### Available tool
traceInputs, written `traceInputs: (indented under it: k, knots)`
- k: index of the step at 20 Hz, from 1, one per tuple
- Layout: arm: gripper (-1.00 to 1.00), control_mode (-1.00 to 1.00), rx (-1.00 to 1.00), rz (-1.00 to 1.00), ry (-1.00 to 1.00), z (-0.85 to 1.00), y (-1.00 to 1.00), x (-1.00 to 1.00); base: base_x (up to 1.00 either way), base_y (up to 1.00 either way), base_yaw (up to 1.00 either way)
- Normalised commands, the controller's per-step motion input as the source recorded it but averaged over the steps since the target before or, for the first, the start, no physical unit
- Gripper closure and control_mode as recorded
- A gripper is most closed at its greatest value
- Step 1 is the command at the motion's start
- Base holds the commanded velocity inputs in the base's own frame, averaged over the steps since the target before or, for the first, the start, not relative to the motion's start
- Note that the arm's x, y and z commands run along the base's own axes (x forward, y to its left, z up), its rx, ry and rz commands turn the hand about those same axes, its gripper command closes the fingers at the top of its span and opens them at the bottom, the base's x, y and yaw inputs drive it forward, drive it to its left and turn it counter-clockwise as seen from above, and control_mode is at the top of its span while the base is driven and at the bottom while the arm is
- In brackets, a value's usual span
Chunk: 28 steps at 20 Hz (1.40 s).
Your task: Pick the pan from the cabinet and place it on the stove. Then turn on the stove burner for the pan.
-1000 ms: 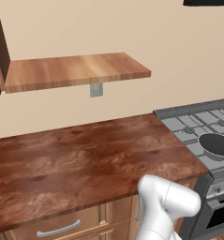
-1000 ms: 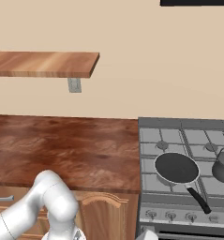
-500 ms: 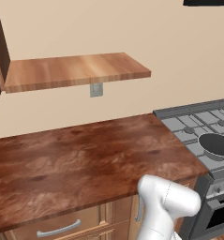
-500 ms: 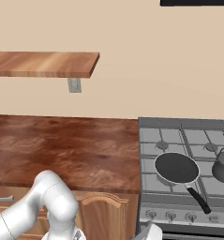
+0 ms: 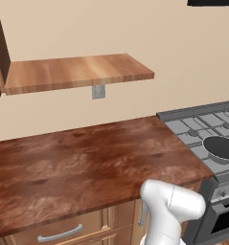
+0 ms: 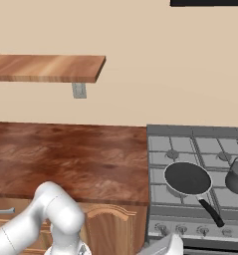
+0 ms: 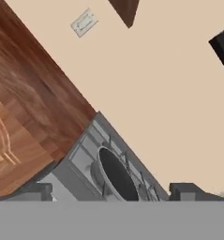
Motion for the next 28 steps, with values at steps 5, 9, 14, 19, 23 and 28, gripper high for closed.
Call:
traceInputs:
  k: [5, 9, 14, 19, 23, 28]
  knots:
    - [-1.0, -1.0, 0.27, 0.06, 0.0, -0.13, 0.0, 0.27, 0.0, 0.0, 0.0]
    - [-1.0, -1.0, 0.29, 0.06, 0.02, -0.17, 0.0, 0.22, 0.0, 0.0, 0.0]
    - [-1.0, -1.0, 0.28, 0.01, 0.02, -0.35, -0.03, 0.18, 0.0, 0.0, 0.0]
    - [-1.0, -1.0, 0.25, 0.0, 0.03, -0.35, -0.12, 0.21, 0.0, 0.0, 0.0]
    - [-1.0, -1.0, 0.12, 0.0, 0.0, -0.22, -0.07, 0.24, 0.0, 0.0, 0.0]
    - [-1.0, -1.0, 0.1, 0.0, 0.0, -0.28, -0.09, 0.27, 0.0, 0.0, 0.0]
